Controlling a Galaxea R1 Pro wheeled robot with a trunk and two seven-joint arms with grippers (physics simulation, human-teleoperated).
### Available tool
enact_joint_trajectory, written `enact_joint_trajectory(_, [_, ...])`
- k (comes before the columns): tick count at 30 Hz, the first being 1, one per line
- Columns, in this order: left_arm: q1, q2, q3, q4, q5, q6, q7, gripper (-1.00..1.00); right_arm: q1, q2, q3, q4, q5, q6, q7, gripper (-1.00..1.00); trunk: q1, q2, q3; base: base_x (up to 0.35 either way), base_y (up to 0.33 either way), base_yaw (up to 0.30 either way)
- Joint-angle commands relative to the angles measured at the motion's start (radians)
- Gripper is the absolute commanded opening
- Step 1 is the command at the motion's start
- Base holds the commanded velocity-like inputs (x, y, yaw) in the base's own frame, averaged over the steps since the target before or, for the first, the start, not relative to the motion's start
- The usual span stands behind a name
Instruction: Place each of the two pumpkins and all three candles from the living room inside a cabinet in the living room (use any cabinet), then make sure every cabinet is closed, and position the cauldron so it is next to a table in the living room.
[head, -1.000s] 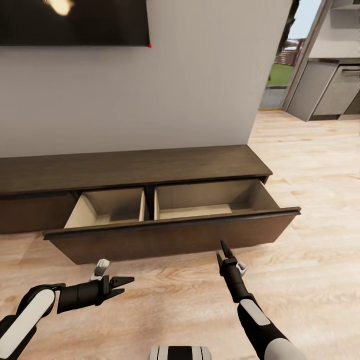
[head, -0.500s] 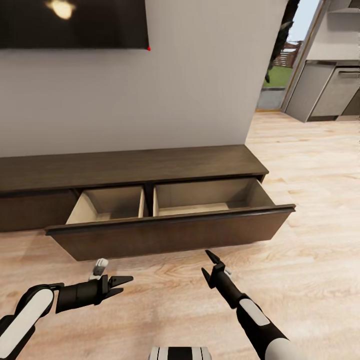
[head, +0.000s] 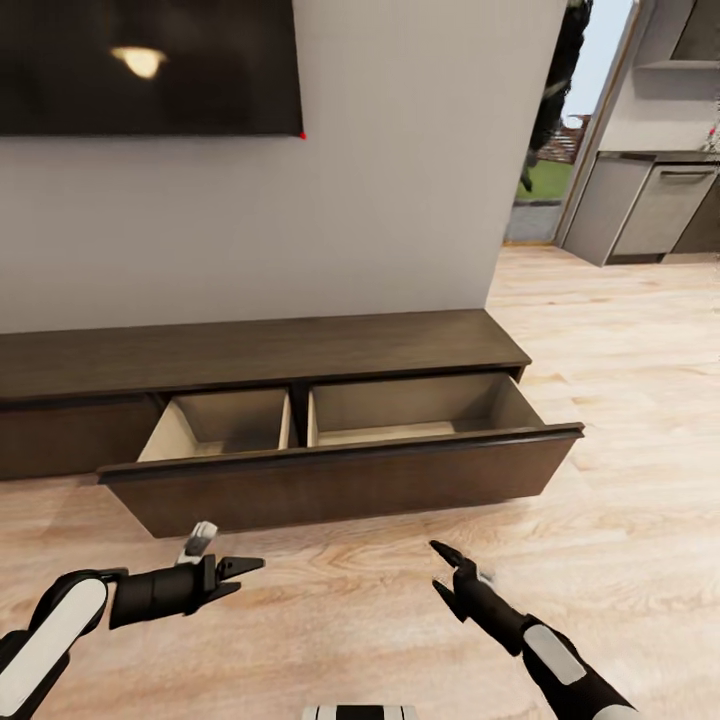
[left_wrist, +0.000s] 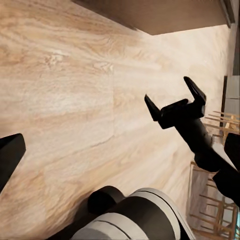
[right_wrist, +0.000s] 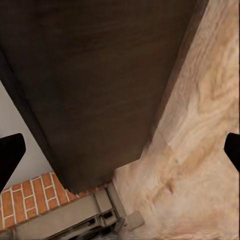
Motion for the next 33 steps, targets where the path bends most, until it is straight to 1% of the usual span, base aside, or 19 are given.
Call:
enact_joint_trajectory(1, [-0.001, 0.000, -0.001, 0.004, -0.007, 0.001, 0.007, 1.00, 0.002, -0.006, 0.006, 0.008, 0.007, 0.003, 0.002, 1.00, -0.001, 0.000, 0.003, 0.000, 0.000, 0.000])
enact_joint_trajectory(2, [-0.002, 0.000, -0.001, 0.013, -0.007, 0.001, 0.037, 1.00, 0.005, -0.013, 0.008, 0.026, 0.032, 0.003, 0.001, 1.00, -0.001, 0.000, 0.007, 0.000, 0.000, 0.000])
enact_joint_trajectory(3, [-0.004, -0.003, 0.000, 0.028, -0.006, 0.000, 0.083, 1.00, 0.008, -0.020, 0.010, 0.062, 0.065, 0.003, 0.000, 1.00, -0.002, 0.000, 0.011, 0.000, 0.000, 0.000])
enact_joint_trajectory(4, [-0.005, -0.005, 0.000, 0.037, -0.005, 0.000, 0.110, 1.00, 0.009, -0.022, 0.010, 0.091, 0.082, 0.003, -0.001, 1.00, -0.002, 0.001, 0.015, 0.000, 0.000, 0.000])
enact_joint_trajectory(7, [-0.008, -0.009, 0.000, 0.049, -0.006, -0.003, 0.177, 1.00, 0.010, -0.026, 0.011, 0.173, 0.109, 0.003, 0.003, 1.00, -0.003, 0.001, 0.026, 0.000, 0.000, 0.000])
enact_joint_trajectory(8, [-0.008, -0.011, 0.000, 0.052, -0.007, -0.004, 0.217, 1.00, 0.010, -0.026, 0.012, 0.194, 0.115, 0.000, 0.003, 1.00, -0.004, 0.002, 0.030, 0.000, 0.000, 0.000])
enact_joint_trajectory(11, [-0.008, -0.012, 0.000, 0.061, -0.009, -0.007, 0.301, 1.00, 0.010, -0.026, 0.013, 0.209, 0.123, -0.009, 0.001, 1.00, -0.005, 0.002, 0.042, 0.000, 0.000, 0.000])
enact_joint_trajectory(12, [-0.009, -0.014, 0.000, 0.080, -0.012, -0.009, 0.355, 1.00, 0.011, -0.026, 0.013, 0.213, 0.136, -0.011, 0.000, 1.00, -0.006, 0.003, 0.046, 0.000, 0.000, 0.000])
enact_joint_trajectory(14, [-0.009, -0.022, 0.000, 0.121, -0.018, -0.013, 0.431, 1.00, 0.011, -0.026, 0.013, 0.216, 0.170, -0.012, 0.000, 1.00, -0.006, 0.003, 0.054, 0.000, 0.000, 0.000])
enact_joint_trajectory(15, [-0.009, -0.027, 0.000, 0.143, -0.025, -0.015, 0.451, 1.00, 0.011, -0.025, 0.013, 0.217, 0.186, -0.012, 0.000, 1.00, -0.007, 0.003, 0.057, 0.000, 0.000, 0.000])
enact_joint_trajectory(17, [-0.009, -0.031, 0.000, 0.166, -0.038, -0.022, 0.463, 1.00, 0.011, -0.025, 0.013, 0.217, 0.202, -0.012, 0.000, 1.00, -0.008, 0.004, 0.065, 0.000, 0.000, 0.000])
enact_joint_trajectory(18, [-0.009, -0.038, -0.001, 0.191, -0.065, -0.043, 0.471, 1.00, 0.011, -0.025, 0.013, 0.217, 0.219, -0.013, -0.002, 1.00, -0.008, 0.004, 0.069, 0.000, 0.000, 0.000])
enact_joint_trajectory(19, [-0.009, -0.053, -0.002, 0.222, -0.128, -0.091, 0.475, 1.00, 0.011, -0.025, 0.013, 0.218, 0.243, -0.013, -0.004, 1.00, -0.009, 0.004, 0.073, 0.000, 0.000, 0.000])
enact_joint_trajectory(21, [-0.009, -0.073, -0.002, 0.257, -0.212, -0.143, 0.474, 1.00, 0.011, -0.025, 0.013, 0.219, 0.275, -0.016, -0.006, 1.00, -0.010, 0.005, 0.081, 0.000, 0.000, 0.000])
enact_joint_trajectory(22, [-0.009, -0.084, -0.001, 0.270, -0.247, -0.159, 0.473, 1.00, 0.011, -0.025, 0.012, 0.220, 0.288, -0.023, -0.007, 1.00, -0.010, 0.005, 0.084, 0.000, 0.000, 0.000])
enact_joint_trajectory(23, [-0.009, -0.089, -0.001, 0.275, -0.260, -0.164, 0.473, 1.00, 0.011, -0.025, 0.012, 0.219, 0.293, -0.028, -0.007, 1.00, -0.011, 0.005, 0.088, 0.000, 0.000, 0.000])
enact_joint_trajectory(24, [-0.009, -0.107, -0.001, 0.284, -0.287, -0.176, 0.473, 1.00, 0.011, -0.025, 0.012, 0.219, 0.303, -0.047, -0.005, 1.00, -0.011, 0.005, 0.092, 0.000, 0.000, 0.000])
enact_joint_trajectory(28, [-0.009, -0.138, -0.007, 0.320, -0.318, -0.196, 0.473, 1.00, 0.011, -0.025, 0.013, 0.217, 0.337, -0.073, -0.002, 1.00, -0.013, 0.006, 0.108, 0.000, 0.000, 0.000])
enact_joint_trajectory(33, [-0.009, -0.151, -0.023, 0.354, -0.331, -0.213, 0.473, 1.00, 0.011, -0.025, 0.013, 0.217, 0.376, -0.095, -0.001, 1.00, -0.015, 0.007, 0.127, 0.000, 0.000, 0.000])
